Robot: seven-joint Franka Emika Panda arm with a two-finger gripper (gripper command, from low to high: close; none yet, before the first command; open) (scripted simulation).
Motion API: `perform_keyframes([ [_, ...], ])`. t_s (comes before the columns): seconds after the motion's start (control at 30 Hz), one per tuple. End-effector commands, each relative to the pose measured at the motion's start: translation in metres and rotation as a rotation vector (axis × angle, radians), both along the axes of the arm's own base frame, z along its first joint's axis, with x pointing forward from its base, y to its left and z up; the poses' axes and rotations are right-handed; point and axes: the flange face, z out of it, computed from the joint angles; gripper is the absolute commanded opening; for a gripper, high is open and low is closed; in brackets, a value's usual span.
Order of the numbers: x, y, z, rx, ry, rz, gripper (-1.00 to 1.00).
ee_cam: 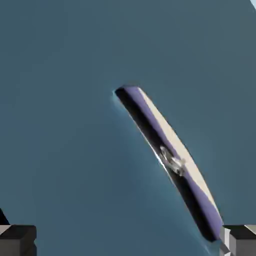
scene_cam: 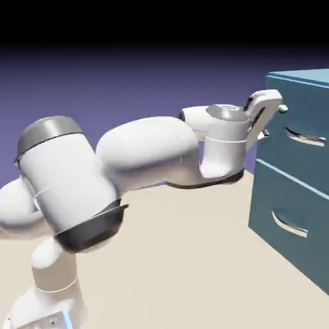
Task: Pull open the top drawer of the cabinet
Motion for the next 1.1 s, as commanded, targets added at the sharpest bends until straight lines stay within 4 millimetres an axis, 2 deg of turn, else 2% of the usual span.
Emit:
perform_keyframes([
  [0.0,0.006,0.000,-0.008,-0.070,-0.010,0.004,0.00],
  [0.13,0.028,0.004,-0.039,-0.329,-0.048,0.017,0.00],
  [0.17,0.028,0.004,-0.039,-0.329,-0.048,0.017,0.00],
  [0.33,0.077,0.004,-0.039,-0.329,-0.048,0.017,0.00],
  [0.37,0.078,0.004,-0.039,-0.329,-0.048,0.017,0.00],
  [0.4,0.078,0.004,-0.039,-0.329,-0.048,0.017,-1.00],
  [0.43,0.078,0.004,-0.039,-0.329,-0.048,0.017,-1.00],
  [0.67,0.009,0.004,-0.039,-0.329,-0.048,0.017,-1.00],
  [1.07,-0.123,0.004,-0.039,-0.329,-0.048,0.017,-1.00],
])
